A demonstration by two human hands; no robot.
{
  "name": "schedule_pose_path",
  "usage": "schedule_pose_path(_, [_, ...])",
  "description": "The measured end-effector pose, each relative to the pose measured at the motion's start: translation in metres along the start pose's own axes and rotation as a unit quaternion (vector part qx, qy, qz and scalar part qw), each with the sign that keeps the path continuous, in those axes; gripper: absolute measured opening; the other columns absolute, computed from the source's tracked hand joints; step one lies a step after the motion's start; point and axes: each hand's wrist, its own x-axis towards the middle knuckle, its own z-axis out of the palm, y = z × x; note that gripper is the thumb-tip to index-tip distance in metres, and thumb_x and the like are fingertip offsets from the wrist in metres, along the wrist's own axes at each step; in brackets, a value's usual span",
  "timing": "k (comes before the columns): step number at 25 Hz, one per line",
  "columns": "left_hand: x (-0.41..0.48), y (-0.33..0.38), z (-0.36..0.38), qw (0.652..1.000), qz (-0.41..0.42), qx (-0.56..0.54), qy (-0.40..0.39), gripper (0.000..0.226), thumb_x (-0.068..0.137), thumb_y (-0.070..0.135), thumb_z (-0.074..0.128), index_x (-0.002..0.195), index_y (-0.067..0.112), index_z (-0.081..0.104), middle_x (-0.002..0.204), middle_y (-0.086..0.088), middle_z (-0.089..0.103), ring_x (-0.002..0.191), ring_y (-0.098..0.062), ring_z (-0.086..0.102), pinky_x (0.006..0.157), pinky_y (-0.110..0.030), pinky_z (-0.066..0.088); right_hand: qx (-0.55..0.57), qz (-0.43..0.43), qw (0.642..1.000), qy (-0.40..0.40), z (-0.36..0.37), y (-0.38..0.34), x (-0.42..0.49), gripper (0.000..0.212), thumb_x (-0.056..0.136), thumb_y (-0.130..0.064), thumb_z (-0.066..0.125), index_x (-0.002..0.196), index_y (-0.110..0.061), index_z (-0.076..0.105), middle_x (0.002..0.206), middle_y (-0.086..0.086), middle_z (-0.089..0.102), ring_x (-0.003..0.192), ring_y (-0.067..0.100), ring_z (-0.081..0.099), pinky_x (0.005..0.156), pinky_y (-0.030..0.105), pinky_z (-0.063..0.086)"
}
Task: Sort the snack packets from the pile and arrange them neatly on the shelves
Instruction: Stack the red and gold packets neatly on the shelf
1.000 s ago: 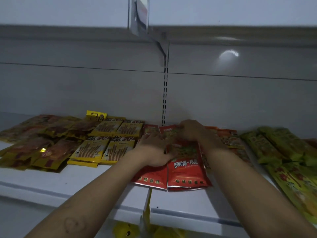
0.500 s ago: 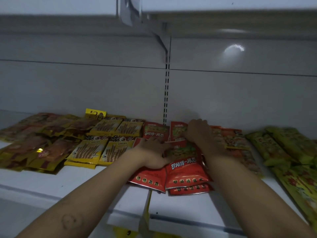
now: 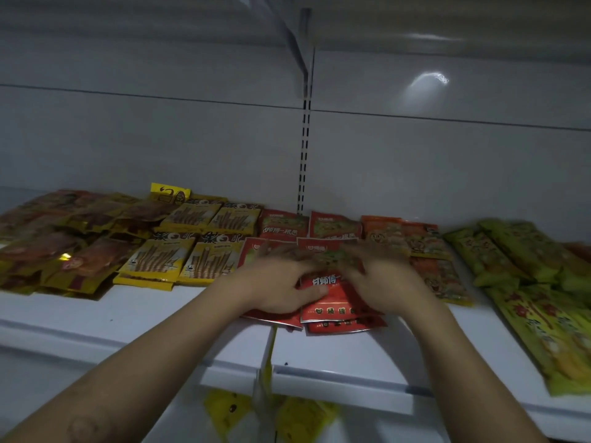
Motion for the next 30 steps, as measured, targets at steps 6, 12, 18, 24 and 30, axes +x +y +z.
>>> schedule_pose_path(6, [-0.03, -0.006, 0.008, 0.999, -0.012, -0.002, 0.047, 0.06, 0.094, 0.069, 0.021, 0.15, 0.047, 0.016, 0.161, 0.011, 0.019, 0.149, -0.019, 0.015, 0.119, -0.057, 0.003, -0.039, 0.025, 0.997, 0.058, 0.017, -0.007, -0.035, 0.058, 0.093, -0.063, 0.04, 0.145, -0.04, 0.035, 0.151, -0.006, 0.038, 0.136, 0.021, 0.038, 0.114, 0.042, 0.029])
schedule_pose_path(12, [-0.05, -0.022, 0.019, 0.998, -0.046, -0.018, 0.031, 0.049, 0.101, 0.046, 0.034, 0.149, 0.037, 0.03, 0.155, 0.007, 0.031, 0.144, -0.015, 0.024, 0.12, -0.052, 0.006, -0.069, -0.006, 0.997, -0.016, 0.009, -0.019, -0.039, 0.049, 0.095, -0.055, 0.047, 0.141, -0.039, 0.045, 0.143, -0.011, 0.049, 0.13, 0.017, 0.044, 0.113, 0.042, 0.027])
schedule_pose_path(18, [-0.082, -0.055, 0.002, 0.99, -0.051, -0.029, 0.129, 0.05, 0.1, 0.051, 0.036, 0.148, 0.036, 0.031, 0.153, 0.007, 0.035, 0.14, -0.017, 0.03, 0.118, -0.047, 0.016, -0.06, -0.046, 0.995, 0.066, -0.009, -0.085, -0.027, 0.058, 0.093, -0.055, 0.05, 0.147, -0.036, 0.037, 0.145, -0.005, 0.049, 0.134, 0.021, 0.044, 0.111, 0.043, 0.034])
schedule_pose_path(24, [-0.184, -0.14, -0.009, 0.98, -0.132, -0.022, 0.147, 0.051, 0.1, 0.052, 0.038, 0.149, 0.036, 0.032, 0.156, 0.011, 0.031, 0.145, -0.011, 0.022, 0.122, -0.046, 0.007, -0.03, -0.148, 0.987, 0.049, 0.041, -0.221, 0.002, 0.06, 0.093, -0.051, 0.051, 0.148, -0.031, 0.036, 0.148, 0.001, 0.045, 0.135, 0.024, 0.04, 0.11, 0.042, 0.033])
schedule_pose_path(30, [-0.311, -0.243, -0.007, 0.956, -0.247, -0.019, 0.159, 0.056, 0.099, 0.054, 0.037, 0.149, 0.031, 0.035, 0.153, 0.004, 0.039, 0.14, -0.018, 0.033, 0.12, -0.043, 0.017, 0.002, -0.198, 0.98, 0.021, 0.095, -0.37, 0.028, 0.061, 0.094, -0.05, 0.051, 0.148, -0.028, 0.037, 0.15, 0.002, 0.041, 0.135, 0.025, 0.039, 0.109, 0.042, 0.036])
